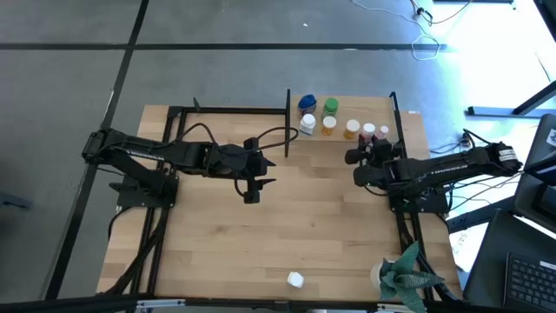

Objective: Pick and place medicine bottles onto shelf by color
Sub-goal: Put the pink medicine bottle on the shelf

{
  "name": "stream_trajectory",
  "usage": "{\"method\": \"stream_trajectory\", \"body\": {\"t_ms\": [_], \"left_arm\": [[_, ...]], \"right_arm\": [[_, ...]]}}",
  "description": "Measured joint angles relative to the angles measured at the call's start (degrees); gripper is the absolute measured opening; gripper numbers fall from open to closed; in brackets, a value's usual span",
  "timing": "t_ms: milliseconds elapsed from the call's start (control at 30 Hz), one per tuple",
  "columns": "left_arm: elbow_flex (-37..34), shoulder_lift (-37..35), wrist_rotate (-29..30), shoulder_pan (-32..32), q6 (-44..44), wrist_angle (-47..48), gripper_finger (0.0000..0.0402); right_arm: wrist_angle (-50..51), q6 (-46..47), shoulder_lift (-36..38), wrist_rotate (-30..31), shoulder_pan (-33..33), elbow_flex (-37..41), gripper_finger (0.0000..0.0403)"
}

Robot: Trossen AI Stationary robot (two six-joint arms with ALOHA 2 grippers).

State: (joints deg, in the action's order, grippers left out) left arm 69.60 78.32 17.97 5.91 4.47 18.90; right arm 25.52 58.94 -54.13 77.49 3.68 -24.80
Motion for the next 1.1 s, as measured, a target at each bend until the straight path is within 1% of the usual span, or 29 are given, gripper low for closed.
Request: {"method": "stream_trajectory", "body": {"t_ms": [167, 700, 933, 1100], "left_arm": [[0.00, 0.00, -0.01, 0.00, 0.00, 0.01, 0.0193], [0.00, 0.00, 0.00, 0.00, 0.00, 0.00, 0.0193], [0.00, 0.00, -0.01, 0.00, 0.00, 0.00, 0.0193], [0.00, 0.00, 0.01, 0.00, 0.00, 0.00, 0.0193]], "right_arm": [[2.19, 3.72, -1.08, 0.03, 0.00, 0.00, 0.0184], [1.51, 3.82, -4.22, 2.62, -0.03, -0.04, 0.0184], [1.12, 5.32, -6.68, 3.83, -0.85, -0.07, 0.0184], [0.96, 5.29, -7.02, 3.98, -1.44, -0.09, 0.0184]]}}
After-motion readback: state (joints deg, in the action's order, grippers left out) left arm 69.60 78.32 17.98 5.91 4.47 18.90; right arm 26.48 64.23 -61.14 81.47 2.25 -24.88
